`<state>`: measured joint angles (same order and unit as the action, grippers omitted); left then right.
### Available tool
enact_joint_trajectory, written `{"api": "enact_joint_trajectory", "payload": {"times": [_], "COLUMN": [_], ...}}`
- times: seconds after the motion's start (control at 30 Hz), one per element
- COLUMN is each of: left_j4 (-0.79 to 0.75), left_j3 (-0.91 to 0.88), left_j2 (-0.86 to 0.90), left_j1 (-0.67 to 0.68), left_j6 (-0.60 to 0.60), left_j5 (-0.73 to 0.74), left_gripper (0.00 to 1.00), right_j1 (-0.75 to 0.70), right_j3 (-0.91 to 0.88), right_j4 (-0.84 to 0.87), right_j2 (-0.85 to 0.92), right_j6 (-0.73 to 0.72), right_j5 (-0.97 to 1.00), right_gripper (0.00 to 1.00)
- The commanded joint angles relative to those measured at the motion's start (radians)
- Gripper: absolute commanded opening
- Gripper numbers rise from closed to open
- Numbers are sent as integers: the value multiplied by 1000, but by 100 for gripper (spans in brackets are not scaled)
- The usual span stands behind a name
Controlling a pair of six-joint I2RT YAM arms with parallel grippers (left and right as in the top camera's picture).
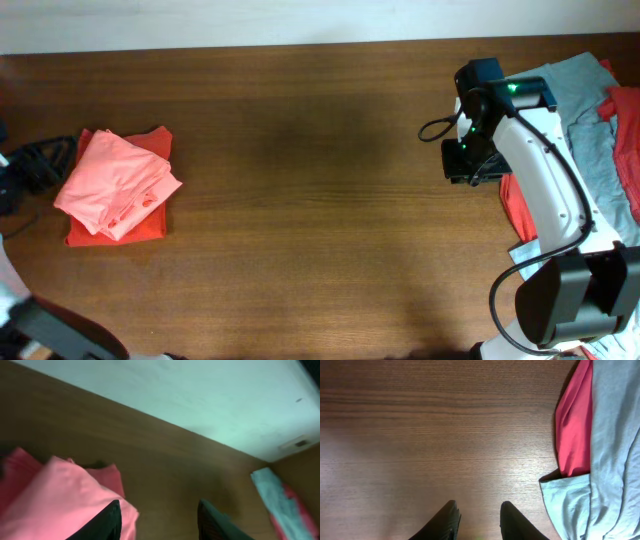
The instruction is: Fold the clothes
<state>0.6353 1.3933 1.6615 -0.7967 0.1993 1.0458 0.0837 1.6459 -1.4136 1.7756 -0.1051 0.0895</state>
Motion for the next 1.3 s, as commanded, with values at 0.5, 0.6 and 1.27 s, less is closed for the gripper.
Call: {"api": "enact_joint_trajectory", "payload": {"times": [0.5,0.6,1.27], "left_j4": [282,347,171], "left_j3": [-2,-3,-170], "left_j2": [54,54,91], "left_j1": [184,188,186], "left_j6": [-392,-458,-483], "left_j5": [-1072,-1126,-1094], "left_gripper": [48,48,50], "right_j1": [-6,-6,-6], "right_j3": [15,15,15], "right_j4": [-1,0,-2], "right_j2": [-20,-20,-20], "right_j6": [-3,-4,-4], "right_j5": [10,10,9], "right_gripper": [34,37,37]}}
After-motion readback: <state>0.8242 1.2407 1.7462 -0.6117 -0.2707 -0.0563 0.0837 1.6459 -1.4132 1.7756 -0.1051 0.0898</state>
